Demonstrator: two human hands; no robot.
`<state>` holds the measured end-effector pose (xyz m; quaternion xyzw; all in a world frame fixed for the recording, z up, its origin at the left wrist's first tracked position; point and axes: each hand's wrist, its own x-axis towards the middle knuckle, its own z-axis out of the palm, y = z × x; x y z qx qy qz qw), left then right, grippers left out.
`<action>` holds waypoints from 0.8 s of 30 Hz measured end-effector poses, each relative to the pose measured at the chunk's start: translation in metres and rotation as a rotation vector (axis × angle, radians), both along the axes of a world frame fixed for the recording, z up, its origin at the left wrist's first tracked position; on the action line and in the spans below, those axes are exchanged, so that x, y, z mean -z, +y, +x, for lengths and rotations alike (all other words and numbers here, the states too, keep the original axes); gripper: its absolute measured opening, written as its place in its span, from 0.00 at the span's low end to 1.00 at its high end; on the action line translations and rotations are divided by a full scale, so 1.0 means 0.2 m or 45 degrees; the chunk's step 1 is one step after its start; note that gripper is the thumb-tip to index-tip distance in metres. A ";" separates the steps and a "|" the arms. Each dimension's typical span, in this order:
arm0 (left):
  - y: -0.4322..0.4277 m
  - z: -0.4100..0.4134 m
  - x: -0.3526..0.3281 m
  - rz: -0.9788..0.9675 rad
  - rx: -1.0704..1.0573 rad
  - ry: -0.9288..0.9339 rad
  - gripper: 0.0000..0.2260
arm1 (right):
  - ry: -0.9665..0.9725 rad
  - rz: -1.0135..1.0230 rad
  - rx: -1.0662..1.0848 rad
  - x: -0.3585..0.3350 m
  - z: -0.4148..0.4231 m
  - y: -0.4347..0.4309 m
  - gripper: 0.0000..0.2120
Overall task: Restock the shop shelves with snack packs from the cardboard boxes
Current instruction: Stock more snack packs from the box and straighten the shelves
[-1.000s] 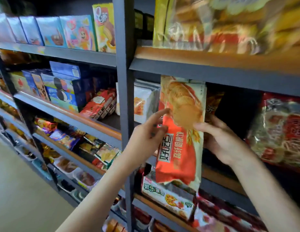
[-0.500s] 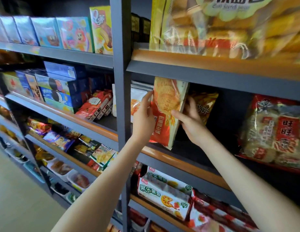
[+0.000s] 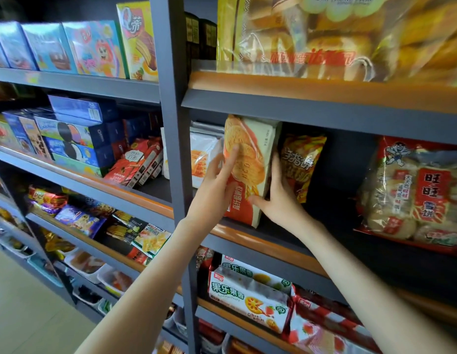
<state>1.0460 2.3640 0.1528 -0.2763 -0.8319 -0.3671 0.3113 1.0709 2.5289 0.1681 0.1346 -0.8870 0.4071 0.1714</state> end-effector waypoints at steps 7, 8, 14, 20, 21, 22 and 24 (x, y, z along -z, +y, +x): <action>0.01 -0.05 0.06 -0.181 -0.204 0.227 0.33 | -0.056 0.177 0.126 0.01 -0.02 -0.04 0.45; 0.01 -0.05 0.08 -0.213 -0.234 0.275 0.32 | -0.017 0.184 0.162 0.02 0.00 -0.04 0.46; -0.01 -0.01 0.14 -0.359 -0.255 0.286 0.33 | 0.325 0.375 0.365 0.10 0.12 -0.08 0.50; -0.01 0.07 0.21 -0.212 -0.133 0.123 0.26 | 0.430 0.403 0.429 0.19 0.22 -0.15 0.36; -0.01 0.10 0.21 -0.182 -0.123 0.108 0.25 | 0.478 0.377 0.414 0.19 0.26 -0.17 0.32; -0.01 0.12 0.21 -0.150 -0.115 0.102 0.24 | 0.521 0.351 0.387 0.21 0.28 -0.19 0.28; -0.03 0.18 0.25 -0.074 -0.096 0.064 0.21 | 0.523 0.256 0.269 0.27 0.31 -0.26 0.22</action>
